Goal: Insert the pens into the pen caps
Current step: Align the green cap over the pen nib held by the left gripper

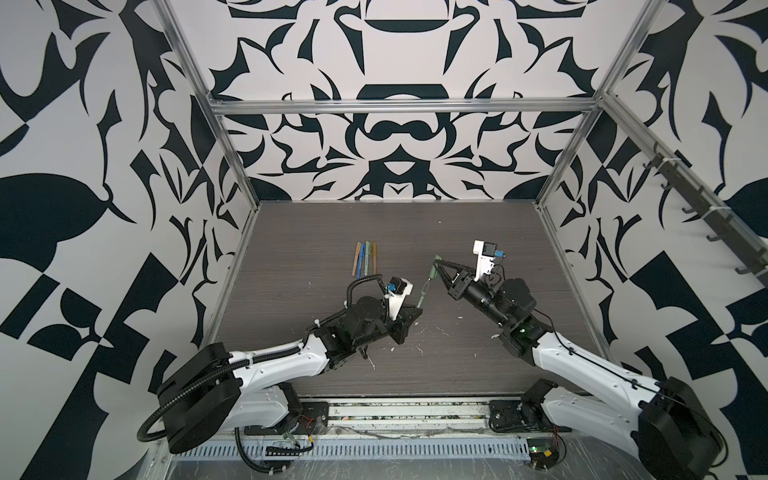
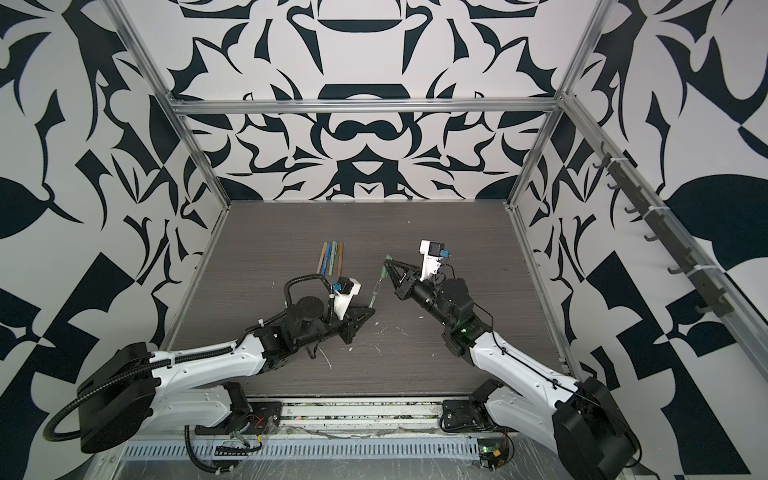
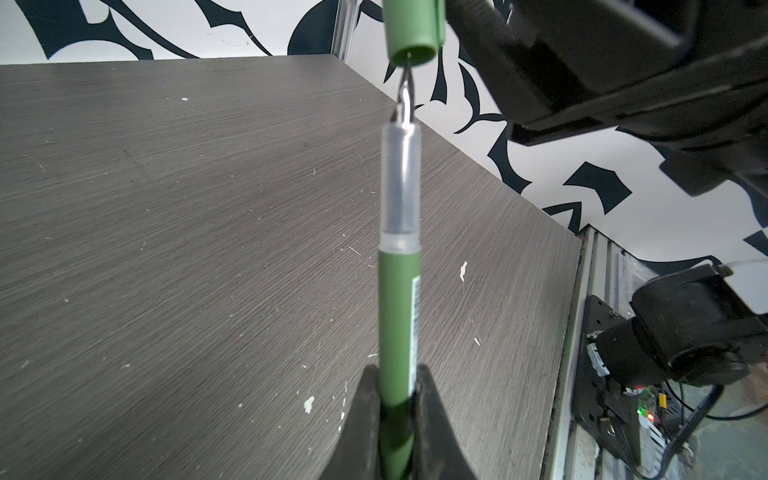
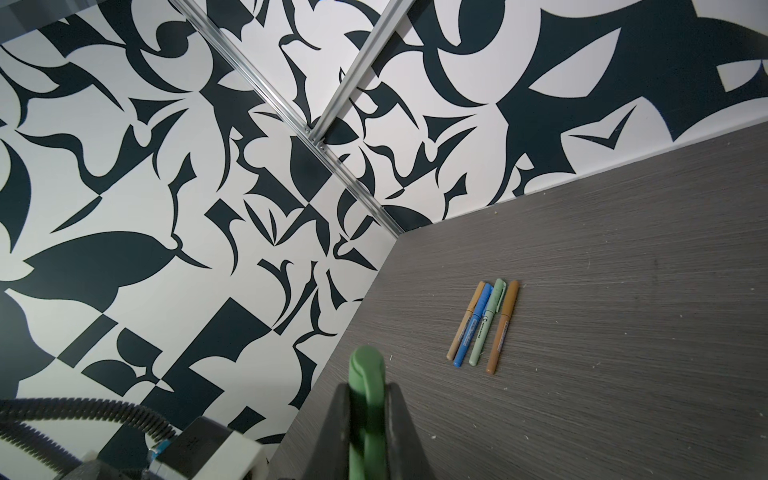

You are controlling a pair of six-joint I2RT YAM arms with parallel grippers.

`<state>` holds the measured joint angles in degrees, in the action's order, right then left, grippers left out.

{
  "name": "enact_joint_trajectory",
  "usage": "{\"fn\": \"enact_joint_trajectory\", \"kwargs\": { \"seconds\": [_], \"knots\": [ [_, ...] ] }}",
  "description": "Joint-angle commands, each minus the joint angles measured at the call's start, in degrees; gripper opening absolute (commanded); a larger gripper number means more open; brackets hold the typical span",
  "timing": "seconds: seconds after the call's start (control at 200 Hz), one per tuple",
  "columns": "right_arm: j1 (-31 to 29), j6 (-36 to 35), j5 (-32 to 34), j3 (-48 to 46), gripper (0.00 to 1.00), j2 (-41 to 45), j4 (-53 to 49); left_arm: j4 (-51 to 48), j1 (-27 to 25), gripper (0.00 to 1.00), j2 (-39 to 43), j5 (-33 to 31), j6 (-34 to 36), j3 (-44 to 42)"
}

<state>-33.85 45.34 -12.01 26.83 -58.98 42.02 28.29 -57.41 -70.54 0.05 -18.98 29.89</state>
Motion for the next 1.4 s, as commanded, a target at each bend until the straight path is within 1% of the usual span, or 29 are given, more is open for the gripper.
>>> {"fn": "enact_joint_trajectory", "kwargs": {
  "seconds": [0.0,0.245,0.53,0.795,0.925,1.01,1.11,1.225,1.3,1.395],
  "knots": [
    [-0.22,0.24,0.17,0.59,0.06,0.13,3.75,1.87,-0.25,0.0,0.76,0.47,0.57,1.22],
    [-0.51,0.55,-1.06,0.53,0.05,-0.3,3.05,2.64,-0.29,0.0,0.49,-0.09,-0.15,1.25],
    [-2.79,0.54,-1.64,-1.11,0.05,-1.05,3.64,5.08,-0.25,0.0,-0.51,-0.76,-0.6,1.92],
    [-4.04,-0.18,-1.33,-2.81,0.05,-1.05,4.41,10.39,-0.16,0.0,-0.73,-3.05,-3.67,2.29],
    [-4.21,-1.03,-2.8,-3.45,0.08,-2.07,5.29,13.47,-0.01,0.0,-0.48,-4.48,-4.31,2.72],
    [-4.4,-2.17,-5.0,-3.49,0.1,-2.95,5.27,15.49,0.42,0.0,-0.32,-5.02,-4.45,2.76],
    [-4.63,-3.64,-7.17,-3.31,0.11,-3.75,4.36,15.4,1.39,0.0,-0.16,-4.98,-4.76,3.65],
    [-4.91,-6.37,-8.42,-2.72,0.12,-3.71,1.11,14.83,2.35,0.0,0.05,-4.67,-4.26,4.58],
    [-4.89,-7.76,-8.96,-1.84,0.17,-2.61,-1.82,13.56,2.87,0.0,0.09,-4.16,-3.37,5.03],
    [-4.87,-9.15,-8.76,0.1,0.26,0.4,-6.81,11.86,2.89,0.0,-0.03,-3.73,-1.3,4.99]
  ]
}}
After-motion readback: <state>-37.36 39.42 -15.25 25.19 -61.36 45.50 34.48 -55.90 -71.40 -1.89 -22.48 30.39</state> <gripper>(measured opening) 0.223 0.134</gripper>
